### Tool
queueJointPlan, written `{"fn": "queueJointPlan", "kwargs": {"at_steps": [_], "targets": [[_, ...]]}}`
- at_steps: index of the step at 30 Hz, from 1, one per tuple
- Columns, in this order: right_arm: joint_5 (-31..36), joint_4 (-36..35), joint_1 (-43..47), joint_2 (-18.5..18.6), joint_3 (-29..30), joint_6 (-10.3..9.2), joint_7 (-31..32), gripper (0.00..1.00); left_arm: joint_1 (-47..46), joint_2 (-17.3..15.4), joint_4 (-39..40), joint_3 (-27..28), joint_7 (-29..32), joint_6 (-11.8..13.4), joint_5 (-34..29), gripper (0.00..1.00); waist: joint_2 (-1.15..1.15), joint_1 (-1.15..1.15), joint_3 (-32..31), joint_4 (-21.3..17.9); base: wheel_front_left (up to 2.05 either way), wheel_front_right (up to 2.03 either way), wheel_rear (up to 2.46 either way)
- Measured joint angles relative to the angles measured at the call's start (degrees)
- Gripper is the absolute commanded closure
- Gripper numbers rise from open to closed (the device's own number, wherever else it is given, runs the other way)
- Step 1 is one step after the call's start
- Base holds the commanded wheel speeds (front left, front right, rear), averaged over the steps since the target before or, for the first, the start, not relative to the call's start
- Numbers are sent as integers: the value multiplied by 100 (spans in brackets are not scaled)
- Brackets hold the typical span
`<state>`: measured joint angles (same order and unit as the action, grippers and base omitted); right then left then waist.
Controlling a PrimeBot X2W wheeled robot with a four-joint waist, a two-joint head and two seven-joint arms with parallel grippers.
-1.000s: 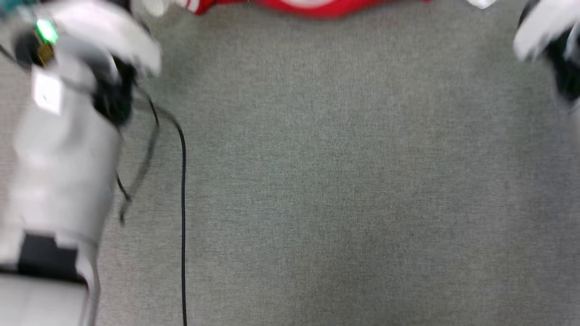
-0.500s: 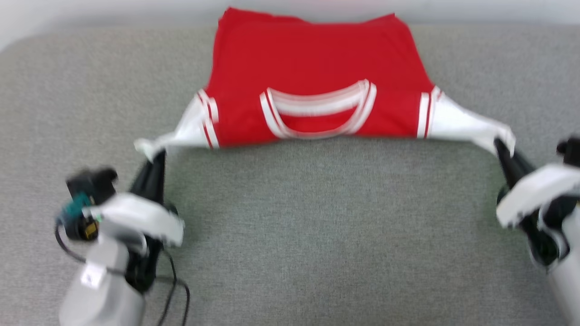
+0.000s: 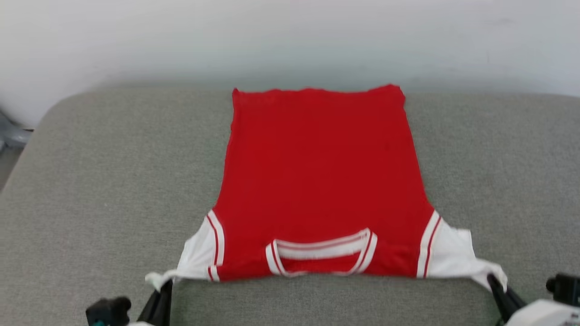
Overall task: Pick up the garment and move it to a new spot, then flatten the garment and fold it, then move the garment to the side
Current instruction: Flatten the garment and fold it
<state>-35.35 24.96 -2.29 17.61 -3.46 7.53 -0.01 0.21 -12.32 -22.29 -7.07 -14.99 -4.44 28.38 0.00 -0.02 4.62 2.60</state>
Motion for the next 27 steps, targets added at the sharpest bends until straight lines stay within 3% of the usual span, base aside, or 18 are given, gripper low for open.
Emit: {"fn": "queueJointPlan", "kwargs": {"at_steps": [9, 16, 17, 18, 19, 27], "targets": [[731, -1419, 1592, -746, 943, 0, 801, 100, 1025, -29, 466, 52, 73, 207, 59, 100, 0, 0, -517, 125, 0, 0, 0], [1425, -2307, 2015, -1100, 1241, -1, 1332, 100, 1212, -80, 872, -74, 205, 300, -35, 100, 0, 1, -589, 177, 0, 0, 0], [1485, -2381, 1998, -1104, 1224, 0, 1351, 67, 1211, -78, 918, -103, 205, 303, -48, 100, 0, 1, -582, 179, 0, 0, 0], [1477, -2441, 1961, -1117, 1216, -1, 1350, 42, 1207, -79, 945, -136, 212, 314, -70, 100, 0, 1, -573, 182, 0, 0, 0], [1488, -2483, 1904, -1114, 1201, -1, 1348, 0, 1196, -75, 977, -162, 213, 311, -89, 100, 0, 2, -563, 188, 0, 0, 0], [1363, -2257, 666, -859, 1391, -2, 1110, 0, 843, 5, 1273, -342, 201, 296, -183, 100, 0, 2, -270, 356, 0, 0, 0]]}}
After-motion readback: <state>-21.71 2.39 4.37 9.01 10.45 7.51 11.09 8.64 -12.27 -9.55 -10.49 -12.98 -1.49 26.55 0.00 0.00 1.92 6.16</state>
